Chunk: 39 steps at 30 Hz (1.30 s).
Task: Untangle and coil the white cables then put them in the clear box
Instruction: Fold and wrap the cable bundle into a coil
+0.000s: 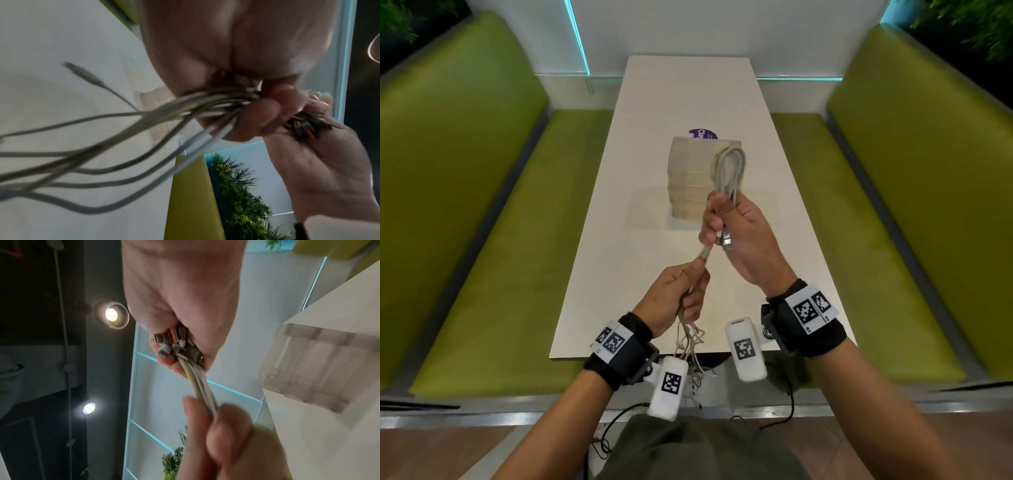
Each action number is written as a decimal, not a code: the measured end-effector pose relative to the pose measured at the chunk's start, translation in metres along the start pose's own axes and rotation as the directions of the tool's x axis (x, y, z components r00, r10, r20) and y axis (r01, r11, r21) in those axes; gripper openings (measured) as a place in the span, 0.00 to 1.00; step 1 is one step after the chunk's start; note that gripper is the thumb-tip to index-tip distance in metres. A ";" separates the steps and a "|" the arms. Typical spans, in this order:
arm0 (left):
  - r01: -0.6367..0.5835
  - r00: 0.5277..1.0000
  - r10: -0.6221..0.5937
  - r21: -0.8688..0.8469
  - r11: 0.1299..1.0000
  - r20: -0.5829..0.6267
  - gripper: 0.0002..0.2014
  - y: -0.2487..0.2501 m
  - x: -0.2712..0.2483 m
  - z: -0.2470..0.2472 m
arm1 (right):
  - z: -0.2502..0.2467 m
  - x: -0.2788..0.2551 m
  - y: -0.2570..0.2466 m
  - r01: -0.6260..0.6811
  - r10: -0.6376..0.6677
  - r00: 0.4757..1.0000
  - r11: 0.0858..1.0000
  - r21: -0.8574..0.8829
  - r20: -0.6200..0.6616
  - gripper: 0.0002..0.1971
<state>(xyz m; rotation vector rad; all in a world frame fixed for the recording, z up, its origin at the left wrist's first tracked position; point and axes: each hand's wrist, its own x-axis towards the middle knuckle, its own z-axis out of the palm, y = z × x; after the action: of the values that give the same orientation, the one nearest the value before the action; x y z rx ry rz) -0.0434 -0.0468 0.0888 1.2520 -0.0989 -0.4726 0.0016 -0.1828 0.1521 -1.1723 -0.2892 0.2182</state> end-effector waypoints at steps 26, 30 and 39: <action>0.210 0.944 -0.243 0.160 0.964 0.223 0.52 0.043 -0.009 -0.031 | -0.025 -0.004 -0.036 0.307 0.578 0.747 0.140 -0.941 0.330 0.09; 0.149 0.979 -0.180 0.270 0.951 0.093 0.40 0.037 -0.006 -0.022 | -0.023 -0.004 -0.033 0.279 0.599 0.740 0.141 -0.950 0.306 0.07; 0.134 0.985 -0.163 0.323 0.937 0.064 0.36 0.040 -0.010 -0.022 | -0.026 -0.016 -0.015 0.091 0.607 0.703 0.441 -0.893 0.371 0.08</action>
<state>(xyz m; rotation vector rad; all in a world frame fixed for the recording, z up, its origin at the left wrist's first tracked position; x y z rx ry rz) -0.0338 -0.0140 0.1202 1.5618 -0.1617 -0.6639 -0.0043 -0.2157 0.1551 -2.1925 -0.9299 0.9024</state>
